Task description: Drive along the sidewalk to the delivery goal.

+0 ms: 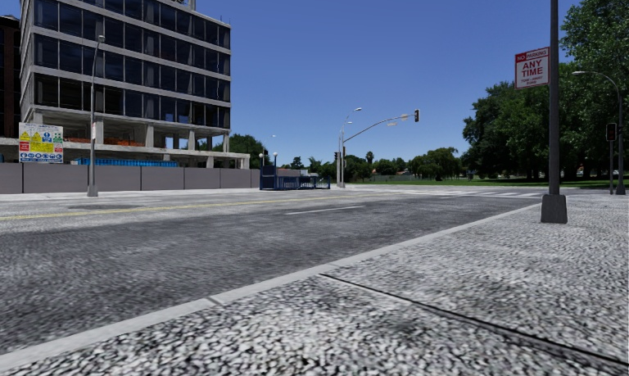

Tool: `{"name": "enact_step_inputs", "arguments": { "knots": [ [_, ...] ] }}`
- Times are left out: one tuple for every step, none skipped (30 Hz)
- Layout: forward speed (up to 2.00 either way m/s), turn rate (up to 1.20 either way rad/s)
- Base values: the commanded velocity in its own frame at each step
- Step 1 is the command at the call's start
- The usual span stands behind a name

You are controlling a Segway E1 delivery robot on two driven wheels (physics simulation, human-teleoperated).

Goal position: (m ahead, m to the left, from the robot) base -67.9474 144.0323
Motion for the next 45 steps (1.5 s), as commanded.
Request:
{"name": "enact_step_inputs", "arguments": {
  "knots": [
    [0.0, 0.0],
    [0.0, 0.0],
    [0.0, 0.0],
    [0.0, 0.0],
    [0.0, 0.0],
    [0.0, 0.0],
    [0.0, 0.0],
    [0.0, 0.0],
    [0.0, 0.0],
    [0.0, 0.0],
    [0.0, 0.0],
    [0.0, 0.0],
    [0.0, 0.0],
    [0.0, 0.0],
    [0.0, 0.0],
    [0.0, 0.0],
    [0.0, 0.0],
    [0.0, 0.0],
    [0.0, 0.0],
    [0.0, 0.0],
    [0.0, 0.0],
    [0.0, 0.0],
    [0.0, 0.0],
    [0.0, 0.0],
    [0.0, 0.0],
    [0.0, 0.0],
    [0.0, 0.0],
    [0.0, 0.0],
    [0.0, 0.0],
    [0.0, 0.0],
    [0.0, 0.02],
    [0.0, 0.06],
    [0.0, 0.06],
    [0.0, 0.07],
    [0.0, 0.03],
    [0.0, 0.04],
    [0.0, 0.04],
    [0.0, 0.16],
    [-0.03, 0.31],
    [-0.26, 0.41],
    [-0.26, 0.41],
    [-0.53, 0.47],
    [-0.75, 0.55],
    [-0.8, 0.58],
    [-0.81, 0.59]
  ]
}}
